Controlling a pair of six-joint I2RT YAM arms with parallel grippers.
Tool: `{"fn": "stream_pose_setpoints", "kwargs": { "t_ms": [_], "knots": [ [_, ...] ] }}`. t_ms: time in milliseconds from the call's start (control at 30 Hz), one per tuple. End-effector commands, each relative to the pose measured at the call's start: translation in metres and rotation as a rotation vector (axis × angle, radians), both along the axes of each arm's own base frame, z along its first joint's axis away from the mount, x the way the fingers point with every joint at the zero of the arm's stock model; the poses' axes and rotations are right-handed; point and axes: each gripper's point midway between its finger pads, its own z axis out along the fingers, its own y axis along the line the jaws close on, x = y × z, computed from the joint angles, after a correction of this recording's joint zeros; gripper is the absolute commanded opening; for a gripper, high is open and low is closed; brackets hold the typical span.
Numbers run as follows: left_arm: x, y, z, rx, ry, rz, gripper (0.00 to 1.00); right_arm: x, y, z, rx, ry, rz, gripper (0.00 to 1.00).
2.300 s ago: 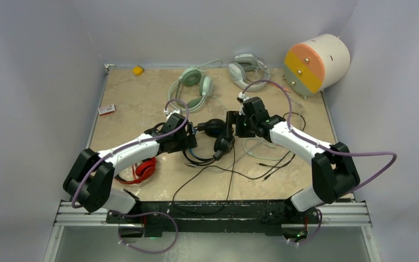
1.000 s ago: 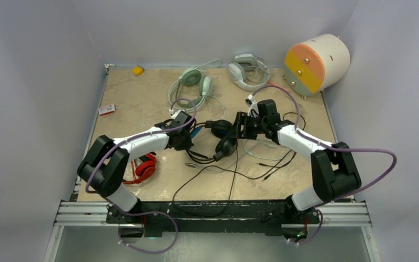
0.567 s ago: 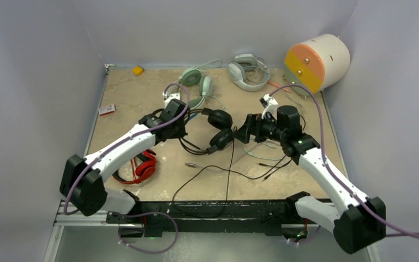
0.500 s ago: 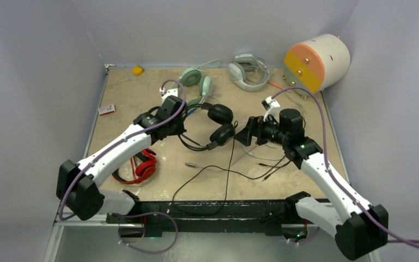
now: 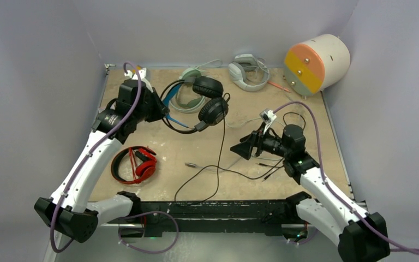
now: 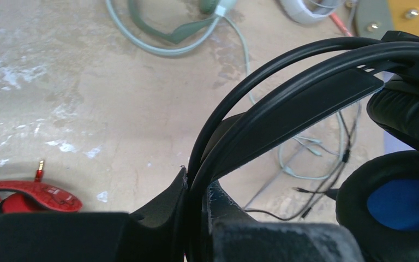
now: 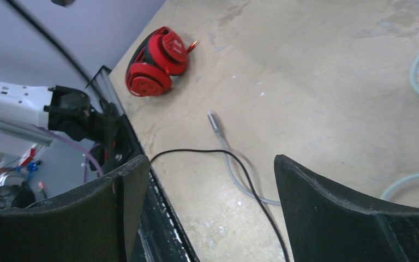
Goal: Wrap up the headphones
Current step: Pick up the headphones from the center of the board.
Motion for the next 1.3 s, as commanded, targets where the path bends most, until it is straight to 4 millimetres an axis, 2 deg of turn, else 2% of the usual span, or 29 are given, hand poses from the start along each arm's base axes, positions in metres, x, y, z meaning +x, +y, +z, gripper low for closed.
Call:
{"fn": "stream_pose_setpoints", "kwargs": {
  "t_ms": [0,133,233,567,967,1033,1100,1233,1267],
  "knots": [
    [0.003,-0.027,0.055,-0.154,-0.096,-0.108,0.0,-0.015,0.027,0.024,0.105,-0.1,0.16,0.85],
    [0.01,-0.028,0.061,-0.18,-0.1,-0.09,0.0,-0.03,0.052,0.021,0.077,-0.137,0.225,0.85],
    [0.013,-0.031,0.063,-0.202,-0.104,-0.084,0.0,-0.039,0.064,0.024,0.109,-0.152,0.271,0.82],
    [0.018,-0.036,0.059,-0.249,-0.092,-0.075,0.0,-0.054,0.07,0.039,0.169,-0.197,0.315,0.77],
    [0.023,-0.042,0.045,-0.298,-0.09,-0.064,0.0,-0.052,0.077,0.063,0.253,-0.199,0.302,0.7],
    [0.024,-0.042,0.042,-0.308,-0.093,-0.059,0.0,-0.05,0.081,0.065,0.257,-0.187,0.304,0.63],
    [0.025,-0.043,0.038,-0.321,-0.089,-0.05,0.0,-0.048,0.086,0.065,0.25,-0.169,0.298,0.49],
    [0.028,-0.037,0.025,-0.338,-0.081,0.014,0.0,-0.044,0.1,0.065,0.24,-0.145,0.257,0.32],
    [0.03,-0.033,0.022,-0.341,-0.086,0.042,0.0,-0.044,0.105,0.063,0.233,-0.133,0.245,0.25]
  ]
}}
